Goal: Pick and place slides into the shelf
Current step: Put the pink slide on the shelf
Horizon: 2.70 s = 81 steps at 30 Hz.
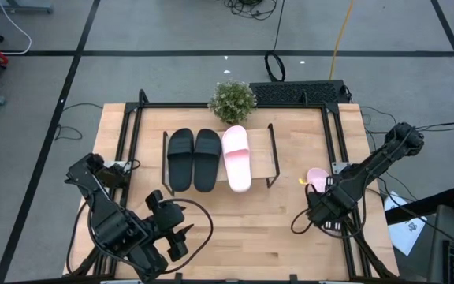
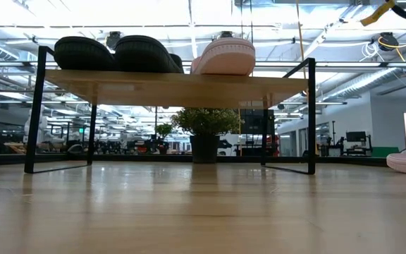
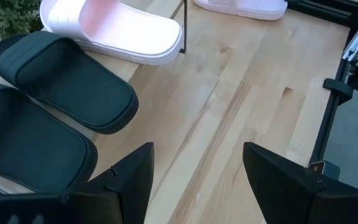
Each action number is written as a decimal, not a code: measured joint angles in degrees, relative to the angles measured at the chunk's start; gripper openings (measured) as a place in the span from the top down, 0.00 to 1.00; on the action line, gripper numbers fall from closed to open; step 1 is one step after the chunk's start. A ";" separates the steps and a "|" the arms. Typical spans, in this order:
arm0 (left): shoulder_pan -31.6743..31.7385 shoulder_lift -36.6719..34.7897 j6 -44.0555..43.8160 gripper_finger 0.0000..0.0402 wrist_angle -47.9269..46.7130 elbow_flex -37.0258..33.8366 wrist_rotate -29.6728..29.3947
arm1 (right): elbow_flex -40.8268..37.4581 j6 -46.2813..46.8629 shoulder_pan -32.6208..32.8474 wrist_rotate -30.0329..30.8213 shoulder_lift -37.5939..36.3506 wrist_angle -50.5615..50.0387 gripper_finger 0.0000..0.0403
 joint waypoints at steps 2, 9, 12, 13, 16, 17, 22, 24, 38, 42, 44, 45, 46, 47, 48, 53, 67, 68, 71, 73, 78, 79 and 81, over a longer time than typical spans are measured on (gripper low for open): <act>0.00 0.00 0.00 0.39 0.09 0.00 0.01 | -0.46 -0.34 0.00 1.48 0.00 -0.32 0.33; 0.71 0.00 -0.15 0.39 0.21 0.00 -0.01 | -0.55 -1.13 0.00 5.45 0.00 -1.27 0.33; 1.12 0.00 0.04 0.39 0.25 0.00 -0.01 | -0.55 -1.10 -0.09 8.62 0.00 -1.40 0.33; 1.29 0.00 0.26 0.39 0.36 0.00 -0.01 | -0.55 -1.10 -0.17 9.66 0.00 -1.38 0.33; 1.29 0.00 0.38 0.39 0.51 0.00 -0.01 | -0.55 -1.09 -0.51 12.12 0.00 -1.51 0.33; 1.29 0.00 0.47 0.39 0.51 0.00 -0.01 | -0.55 -1.10 -0.55 13.09 0.00 -1.55 0.33; 1.25 0.00 0.28 0.39 0.67 0.00 -0.01 | -0.55 -1.20 -1.09 17.38 0.00 -2.13 0.33; 1.25 0.00 0.31 0.39 0.82 0.00 -0.01 | -0.55 -1.73 -1.39 17.42 0.00 -2.21 0.33; 1.25 0.00 0.41 0.39 0.85 0.00 -0.01 | -6.69 -2.58 -1.66 17.37 0.22 -3.58 0.33; 1.25 0.00 0.66 0.39 0.86 0.00 -0.01 | -6.69 -2.58 -1.66 17.40 0.22 -3.56 0.33; 1.25 0.00 0.65 0.39 0.84 0.00 -0.03 | -6.69 -2.58 -1.66 17.28 0.22 -3.47 0.33; 1.25 0.00 0.63 0.39 0.84 0.00 -0.01 | -6.69 -2.58 -1.66 16.84 0.22 -3.39 0.33; 1.25 0.00 0.50 0.39 0.86 0.00 -0.01 | -6.61 -2.60 -1.66 15.63 0.22 -3.25 0.33; 1.25 0.00 0.38 0.39 0.86 0.00 -0.01 | -6.55 -2.76 -1.66 14.20 0.22 -3.01 0.33; 1.25 0.00 0.23 0.39 0.86 0.00 -0.01 | -6.48 -2.93 -1.66 12.77 0.22 -2.78 0.33; 1.25 0.00 0.13 0.39 0.86 0.00 -0.01 | -6.48 -3.53 -1.64 10.88 0.15 -2.54 0.33; 1.25 0.00 1.81 0.39 0.84 0.00 -1.53 | -5.36 -0.62 -3.66 9.89 0.11 2.60 0.33; 1.26 0.00 2.08 0.39 0.84 0.00 -1.57 | -5.36 -0.50 -4.31 9.90 0.11 2.41 0.33; 1.60 0.00 2.13 0.39 0.84 0.00 -1.54 | -5.34 -0.80 -6.36 10.08 0.11 3.75 0.33; 1.73 0.00 2.13 0.39 0.83 0.00 -1.56 | -5.33 -1.18 -7.53 11.36 0.11 3.80 0.33; 1.81 0.00 2.19 0.39 0.84 0.00 -1.52 | -5.34 -2.80 -10.24 13.09 0.11 3.55 0.33; 1.81 0.00 2.19 0.39 0.84 0.00 -1.52 | -5.34 -2.91 -10.74 13.11 0.13 3.25 0.33; 1.81 0.00 2.19 0.39 0.84 0.00 -1.52 | -5.57 -3.00 -11.58 13.56 0.17 2.74 0.33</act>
